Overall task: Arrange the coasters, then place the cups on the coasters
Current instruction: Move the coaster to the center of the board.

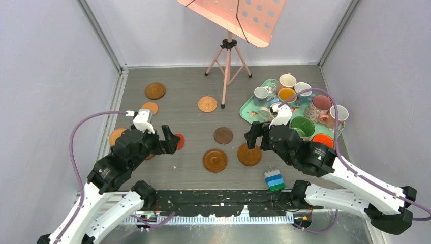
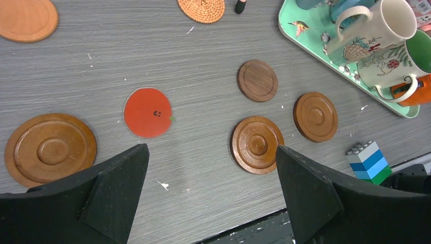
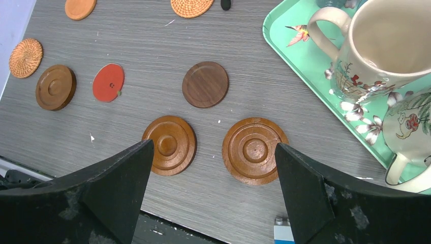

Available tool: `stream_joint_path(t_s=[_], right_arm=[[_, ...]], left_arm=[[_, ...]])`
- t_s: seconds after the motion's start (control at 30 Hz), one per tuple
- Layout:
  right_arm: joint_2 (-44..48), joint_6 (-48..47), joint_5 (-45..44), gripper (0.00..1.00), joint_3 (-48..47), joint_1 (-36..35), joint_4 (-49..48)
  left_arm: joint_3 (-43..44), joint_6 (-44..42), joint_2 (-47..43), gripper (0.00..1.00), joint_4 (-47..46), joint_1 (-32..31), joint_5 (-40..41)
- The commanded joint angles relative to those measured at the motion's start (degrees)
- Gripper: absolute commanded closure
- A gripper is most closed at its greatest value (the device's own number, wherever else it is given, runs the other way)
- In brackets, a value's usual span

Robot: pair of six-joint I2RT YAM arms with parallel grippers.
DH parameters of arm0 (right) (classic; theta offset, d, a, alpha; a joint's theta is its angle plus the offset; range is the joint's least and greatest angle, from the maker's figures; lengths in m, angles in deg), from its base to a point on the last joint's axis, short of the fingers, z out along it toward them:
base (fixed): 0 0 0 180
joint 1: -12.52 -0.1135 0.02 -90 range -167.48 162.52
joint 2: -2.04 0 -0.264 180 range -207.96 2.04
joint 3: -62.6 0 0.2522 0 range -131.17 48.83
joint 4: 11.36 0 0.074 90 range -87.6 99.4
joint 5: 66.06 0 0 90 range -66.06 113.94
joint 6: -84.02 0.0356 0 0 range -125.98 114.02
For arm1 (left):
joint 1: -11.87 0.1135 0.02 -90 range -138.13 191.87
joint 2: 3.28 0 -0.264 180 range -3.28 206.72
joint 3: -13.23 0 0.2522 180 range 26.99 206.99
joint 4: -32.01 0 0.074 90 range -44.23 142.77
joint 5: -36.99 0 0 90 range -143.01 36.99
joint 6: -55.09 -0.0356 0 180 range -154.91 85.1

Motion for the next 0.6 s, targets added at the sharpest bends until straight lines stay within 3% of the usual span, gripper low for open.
stream_joint_path(t_s=[0.0, 0.37, 0.57], right_arm=[[0.5, 0.8, -1.3, 0.03, -0.4, 0.1, -1.3], [1.2, 0.9, -2.8, 0.03, 1.2, 0.1, -2.3], [1.8, -0.4, -2.4, 0.03, 2.3, 0.1, -4.2]], left_arm=[[-0.4, 0.5, -0.8, 0.01, -0.8, -0.2, 1.1], [-4.2, 2.1, -1.3, 0.01, -3.8, -0.1, 5.0], [-8.4, 4.8, 0.8, 0.01, -7.5, -0.1, 17.2]])
